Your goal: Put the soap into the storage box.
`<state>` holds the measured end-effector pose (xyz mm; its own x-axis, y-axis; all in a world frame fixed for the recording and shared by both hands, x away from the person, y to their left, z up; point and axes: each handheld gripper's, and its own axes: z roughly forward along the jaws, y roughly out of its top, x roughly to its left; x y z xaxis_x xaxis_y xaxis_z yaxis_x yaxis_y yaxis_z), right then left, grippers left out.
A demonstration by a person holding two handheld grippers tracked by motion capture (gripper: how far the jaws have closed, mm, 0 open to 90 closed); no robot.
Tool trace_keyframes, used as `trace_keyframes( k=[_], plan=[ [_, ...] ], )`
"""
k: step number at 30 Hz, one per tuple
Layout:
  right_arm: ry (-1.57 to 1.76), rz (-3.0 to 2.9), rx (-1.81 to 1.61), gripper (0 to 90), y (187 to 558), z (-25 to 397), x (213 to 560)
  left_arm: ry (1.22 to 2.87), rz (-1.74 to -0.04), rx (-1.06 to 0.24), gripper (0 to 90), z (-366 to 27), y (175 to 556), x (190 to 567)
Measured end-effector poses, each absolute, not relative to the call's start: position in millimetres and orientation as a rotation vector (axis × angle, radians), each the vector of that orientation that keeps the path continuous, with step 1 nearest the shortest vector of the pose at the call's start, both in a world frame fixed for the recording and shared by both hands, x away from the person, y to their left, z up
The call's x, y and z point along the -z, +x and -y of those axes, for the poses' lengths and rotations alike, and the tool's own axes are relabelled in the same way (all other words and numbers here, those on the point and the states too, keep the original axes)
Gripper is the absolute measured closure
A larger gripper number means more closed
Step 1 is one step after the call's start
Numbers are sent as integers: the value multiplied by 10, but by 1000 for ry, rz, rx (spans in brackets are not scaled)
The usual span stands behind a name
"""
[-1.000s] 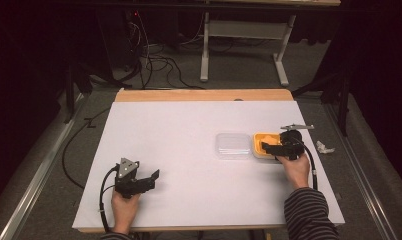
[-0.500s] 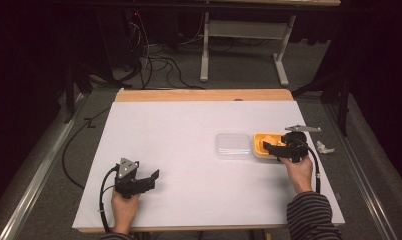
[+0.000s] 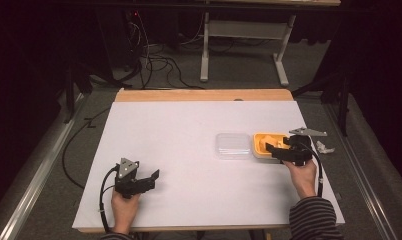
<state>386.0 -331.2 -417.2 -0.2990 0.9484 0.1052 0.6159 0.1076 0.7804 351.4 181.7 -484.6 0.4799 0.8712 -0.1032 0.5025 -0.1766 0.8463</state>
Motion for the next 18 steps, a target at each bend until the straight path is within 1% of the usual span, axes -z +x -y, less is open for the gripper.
trace_keyframes(
  k=[18],
  plan=[
    [1511,-1949,-1093,249,3621,3316,4164,1832,-1155,-517,162,-1815,3516,4847]
  ],
)
